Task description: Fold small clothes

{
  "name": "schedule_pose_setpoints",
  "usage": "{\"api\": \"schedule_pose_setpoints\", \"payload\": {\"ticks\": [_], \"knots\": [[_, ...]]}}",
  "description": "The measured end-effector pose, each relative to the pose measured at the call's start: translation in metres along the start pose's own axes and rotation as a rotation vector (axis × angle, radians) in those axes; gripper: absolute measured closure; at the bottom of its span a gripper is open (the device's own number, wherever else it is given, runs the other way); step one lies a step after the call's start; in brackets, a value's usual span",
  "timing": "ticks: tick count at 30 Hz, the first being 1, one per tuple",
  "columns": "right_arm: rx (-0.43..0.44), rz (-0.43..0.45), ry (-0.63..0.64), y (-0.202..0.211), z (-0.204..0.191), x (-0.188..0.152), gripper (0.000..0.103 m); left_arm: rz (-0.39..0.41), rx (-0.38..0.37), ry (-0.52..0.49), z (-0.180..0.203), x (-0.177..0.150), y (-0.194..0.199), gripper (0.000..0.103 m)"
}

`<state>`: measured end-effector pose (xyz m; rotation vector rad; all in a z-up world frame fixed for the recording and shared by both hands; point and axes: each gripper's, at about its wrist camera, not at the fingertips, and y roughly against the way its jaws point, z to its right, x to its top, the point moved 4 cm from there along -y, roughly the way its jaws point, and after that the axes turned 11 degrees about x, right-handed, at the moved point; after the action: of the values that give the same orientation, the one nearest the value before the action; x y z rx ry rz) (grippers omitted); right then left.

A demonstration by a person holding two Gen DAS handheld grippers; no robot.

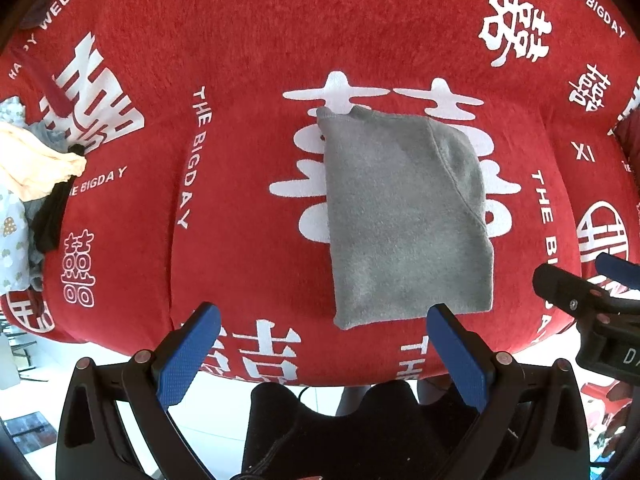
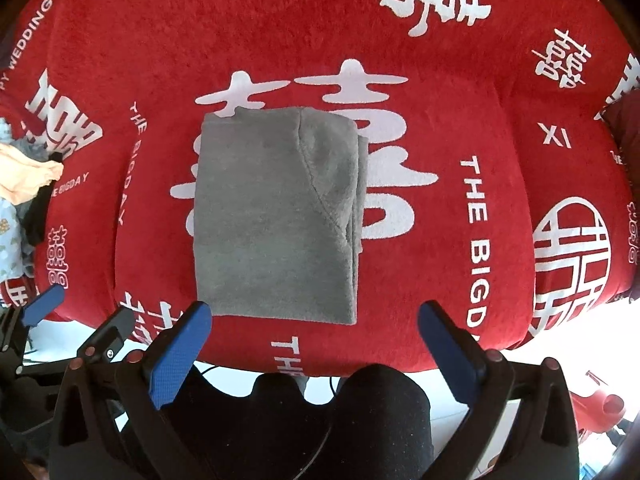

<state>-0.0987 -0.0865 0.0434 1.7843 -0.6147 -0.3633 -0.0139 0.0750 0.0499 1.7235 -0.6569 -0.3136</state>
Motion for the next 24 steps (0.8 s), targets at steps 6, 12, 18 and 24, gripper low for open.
{"api": "schedule_pose_setpoints", "payload": {"ticks": [6,12,18,24], "knots": [[-0.031,0.008,0.008,0.0041,0.0018,0.0039,0.0,0.007,0.009,-0.002,0.0007,0.0,0.004,0.0],[-0.046,-0.002,0.012,0.0059,0.0022,0.0026,0.0,0.008,0.01,0.005,0.0016,0.0011,0.0062,0.0],[-0.047,-0.009,0.008,0.0059,0.0019,0.0007,0.0,0.009,0.012,0.007,0.0013,0.0011,0.0075,0.0],[-0.052,-0.01,0.006,0.0067,0.0013,-0.0013,0.0,0.012,0.016,0.012,0.0009,-0.0002,0.0082,0.0]]}}
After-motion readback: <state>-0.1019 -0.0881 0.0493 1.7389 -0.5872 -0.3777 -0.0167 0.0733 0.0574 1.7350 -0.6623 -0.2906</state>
